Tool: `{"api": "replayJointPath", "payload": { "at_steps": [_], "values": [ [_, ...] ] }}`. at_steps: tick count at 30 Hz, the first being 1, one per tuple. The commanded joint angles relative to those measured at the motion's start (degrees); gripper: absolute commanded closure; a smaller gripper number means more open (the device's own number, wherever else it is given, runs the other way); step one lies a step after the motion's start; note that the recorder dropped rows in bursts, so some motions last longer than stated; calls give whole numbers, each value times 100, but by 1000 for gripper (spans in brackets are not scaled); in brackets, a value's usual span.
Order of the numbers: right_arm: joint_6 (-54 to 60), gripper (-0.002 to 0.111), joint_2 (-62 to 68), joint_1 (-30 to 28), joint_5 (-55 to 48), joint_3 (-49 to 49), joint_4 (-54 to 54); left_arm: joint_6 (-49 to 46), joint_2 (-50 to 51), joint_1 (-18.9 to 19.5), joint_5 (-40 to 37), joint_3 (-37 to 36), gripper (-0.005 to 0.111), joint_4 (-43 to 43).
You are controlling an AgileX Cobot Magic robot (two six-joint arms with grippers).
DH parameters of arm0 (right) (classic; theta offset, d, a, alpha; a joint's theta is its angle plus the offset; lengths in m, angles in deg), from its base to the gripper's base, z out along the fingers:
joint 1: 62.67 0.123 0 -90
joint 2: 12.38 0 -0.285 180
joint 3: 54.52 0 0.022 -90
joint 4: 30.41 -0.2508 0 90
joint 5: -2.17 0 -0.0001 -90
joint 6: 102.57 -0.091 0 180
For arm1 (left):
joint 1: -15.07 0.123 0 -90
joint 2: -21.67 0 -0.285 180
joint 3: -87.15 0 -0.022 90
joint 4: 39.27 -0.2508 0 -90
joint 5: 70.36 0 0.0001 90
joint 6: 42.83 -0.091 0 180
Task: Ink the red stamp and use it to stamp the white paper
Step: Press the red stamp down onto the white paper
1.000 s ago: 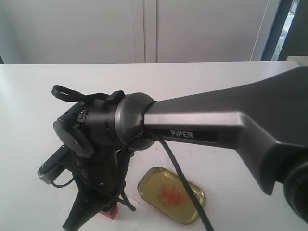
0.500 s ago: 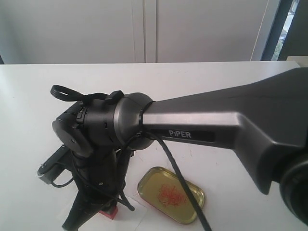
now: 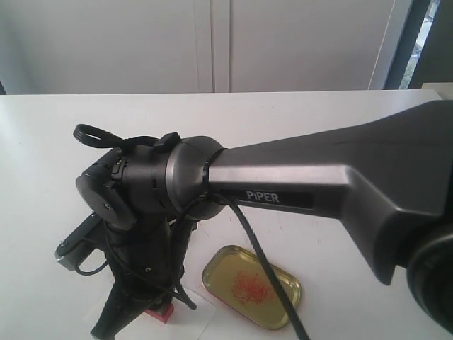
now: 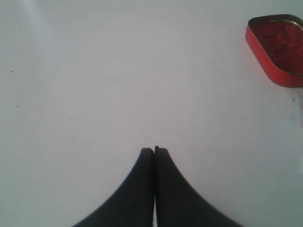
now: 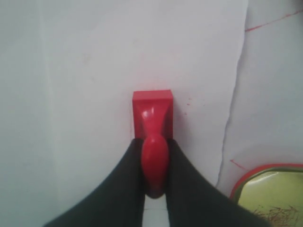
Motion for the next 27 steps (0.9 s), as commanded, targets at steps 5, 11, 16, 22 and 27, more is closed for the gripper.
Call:
{"api": "replayJointPath", "payload": {
  "at_steps": [5,11,16,22,27],
  "values": [
    [-12,108,436,11,236,-173,-52,6,-25,10,-24,-50,107,0],
    [-23,108,436,11,250,-173,-101,6,-25,10,-24,-50,107,0],
    [-23,108,436,11,250,-173,-101,6,-25,10,-24,-50,107,0],
    [-23,108,360,11,191,-161,-143,6,-25,10,-24,-50,107,0],
    [-23,108,81,11,191,-161,-111,6,-25,10,-24,-50,107,0]
  ]
}}
